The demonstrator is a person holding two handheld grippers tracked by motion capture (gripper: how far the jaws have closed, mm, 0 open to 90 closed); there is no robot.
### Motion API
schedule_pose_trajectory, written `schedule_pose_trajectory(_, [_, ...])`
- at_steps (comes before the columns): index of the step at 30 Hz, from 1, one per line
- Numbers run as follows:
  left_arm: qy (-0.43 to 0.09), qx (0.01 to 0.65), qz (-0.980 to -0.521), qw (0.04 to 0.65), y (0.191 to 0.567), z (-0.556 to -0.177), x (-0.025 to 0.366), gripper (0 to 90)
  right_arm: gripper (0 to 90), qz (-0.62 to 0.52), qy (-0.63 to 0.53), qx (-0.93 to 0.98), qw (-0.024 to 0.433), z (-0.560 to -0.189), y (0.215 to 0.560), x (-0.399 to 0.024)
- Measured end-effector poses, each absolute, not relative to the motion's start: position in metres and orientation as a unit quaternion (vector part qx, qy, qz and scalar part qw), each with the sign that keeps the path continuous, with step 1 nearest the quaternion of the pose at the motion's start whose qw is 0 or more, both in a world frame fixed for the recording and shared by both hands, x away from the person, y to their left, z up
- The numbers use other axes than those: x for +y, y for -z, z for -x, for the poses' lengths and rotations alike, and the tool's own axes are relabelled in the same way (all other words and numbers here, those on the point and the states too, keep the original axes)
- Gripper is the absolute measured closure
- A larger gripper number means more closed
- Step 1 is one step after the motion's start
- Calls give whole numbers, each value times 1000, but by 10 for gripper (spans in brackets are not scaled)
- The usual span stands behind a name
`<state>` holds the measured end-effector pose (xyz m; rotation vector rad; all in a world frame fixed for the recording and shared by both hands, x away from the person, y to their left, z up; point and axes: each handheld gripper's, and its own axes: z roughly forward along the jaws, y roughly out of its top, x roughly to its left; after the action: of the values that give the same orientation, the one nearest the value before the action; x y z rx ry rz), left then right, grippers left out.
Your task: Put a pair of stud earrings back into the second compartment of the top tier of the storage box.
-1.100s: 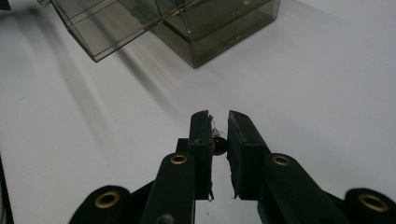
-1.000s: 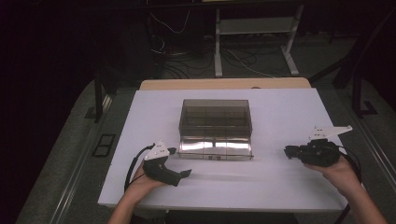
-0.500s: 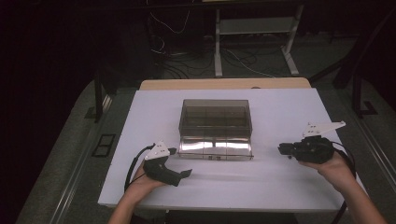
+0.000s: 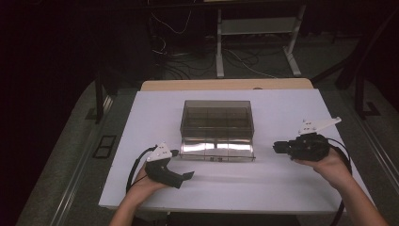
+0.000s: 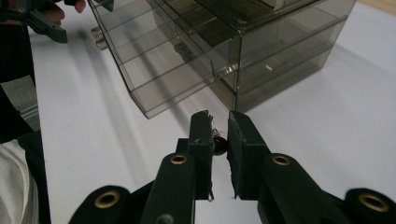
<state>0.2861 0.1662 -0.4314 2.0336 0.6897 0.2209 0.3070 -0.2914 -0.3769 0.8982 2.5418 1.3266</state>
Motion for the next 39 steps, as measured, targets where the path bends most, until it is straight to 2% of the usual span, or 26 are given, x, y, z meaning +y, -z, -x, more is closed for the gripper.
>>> schedule_pose_trajectory(39, [-88, 280, -831, 473, 432, -286, 165, 0, 790, -246, -472, 846, 32, -325, 365, -238])
